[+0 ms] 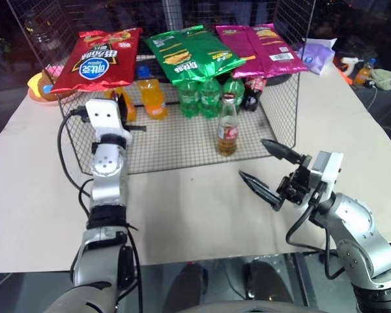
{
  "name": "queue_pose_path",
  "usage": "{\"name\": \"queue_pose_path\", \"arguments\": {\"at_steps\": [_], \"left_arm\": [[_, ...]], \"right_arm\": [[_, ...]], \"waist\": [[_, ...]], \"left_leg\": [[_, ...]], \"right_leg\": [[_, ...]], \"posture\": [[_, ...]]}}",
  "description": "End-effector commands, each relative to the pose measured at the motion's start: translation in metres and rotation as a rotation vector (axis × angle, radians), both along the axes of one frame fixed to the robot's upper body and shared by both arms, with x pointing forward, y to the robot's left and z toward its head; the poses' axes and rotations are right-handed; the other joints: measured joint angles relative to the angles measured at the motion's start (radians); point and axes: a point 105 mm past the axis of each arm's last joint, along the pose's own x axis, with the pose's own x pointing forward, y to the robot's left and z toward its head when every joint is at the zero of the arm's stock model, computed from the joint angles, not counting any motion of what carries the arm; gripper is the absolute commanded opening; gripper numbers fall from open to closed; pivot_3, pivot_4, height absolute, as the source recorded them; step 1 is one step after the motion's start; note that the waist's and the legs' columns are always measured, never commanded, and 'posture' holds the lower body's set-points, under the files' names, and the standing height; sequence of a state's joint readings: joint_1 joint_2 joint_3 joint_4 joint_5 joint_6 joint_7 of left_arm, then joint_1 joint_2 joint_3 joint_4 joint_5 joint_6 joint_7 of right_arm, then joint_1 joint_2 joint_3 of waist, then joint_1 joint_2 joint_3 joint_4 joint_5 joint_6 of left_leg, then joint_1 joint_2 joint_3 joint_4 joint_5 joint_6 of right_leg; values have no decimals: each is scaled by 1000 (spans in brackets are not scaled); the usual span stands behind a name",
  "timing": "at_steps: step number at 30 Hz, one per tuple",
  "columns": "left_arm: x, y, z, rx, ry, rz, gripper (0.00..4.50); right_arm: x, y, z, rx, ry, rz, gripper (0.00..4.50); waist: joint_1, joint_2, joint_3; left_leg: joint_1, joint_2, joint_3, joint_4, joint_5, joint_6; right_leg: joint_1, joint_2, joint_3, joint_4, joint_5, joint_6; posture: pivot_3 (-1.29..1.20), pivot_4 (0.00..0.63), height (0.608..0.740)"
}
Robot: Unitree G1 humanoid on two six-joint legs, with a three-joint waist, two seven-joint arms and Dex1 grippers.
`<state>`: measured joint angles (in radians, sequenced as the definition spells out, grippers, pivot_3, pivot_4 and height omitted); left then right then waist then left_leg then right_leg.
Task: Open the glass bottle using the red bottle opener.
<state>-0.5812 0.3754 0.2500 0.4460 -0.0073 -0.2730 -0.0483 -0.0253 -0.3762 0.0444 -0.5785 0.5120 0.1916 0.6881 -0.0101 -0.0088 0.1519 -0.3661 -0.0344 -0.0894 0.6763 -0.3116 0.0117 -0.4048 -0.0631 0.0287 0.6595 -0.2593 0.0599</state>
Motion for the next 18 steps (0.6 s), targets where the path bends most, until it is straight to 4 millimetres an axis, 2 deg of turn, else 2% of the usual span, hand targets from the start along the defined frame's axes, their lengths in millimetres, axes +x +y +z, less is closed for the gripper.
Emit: {"name": "queue_pose_path", "arguments": {"at_steps": [1,13,18], "left_arm": [[-11,-4,29,88,-128,48,66],[-29,-8,25,149,-161,114,66],[-36,-6,23,139,-168,152,66]], "right_arm": [[-4,0,7,8,-40,4,4500],[-2,-2,6,0,-38,-3,4500],[-1,-2,5,-2,-35,1,4500]], "waist": [[0,0,0],[1,-1,0],[0,-1,0]], "left_leg": [[0,0,0,0,0,0],[-12,0,-2,8,0,0],[-13,-1,-2,8,0,0]], "right_leg": [[0,0,0,0,0,0],[-9,0,-1,3,0,0],[-9,-1,-2,3,0,0]], "posture": [[0,150,740],[0,150,740],[0,150,740]]}}
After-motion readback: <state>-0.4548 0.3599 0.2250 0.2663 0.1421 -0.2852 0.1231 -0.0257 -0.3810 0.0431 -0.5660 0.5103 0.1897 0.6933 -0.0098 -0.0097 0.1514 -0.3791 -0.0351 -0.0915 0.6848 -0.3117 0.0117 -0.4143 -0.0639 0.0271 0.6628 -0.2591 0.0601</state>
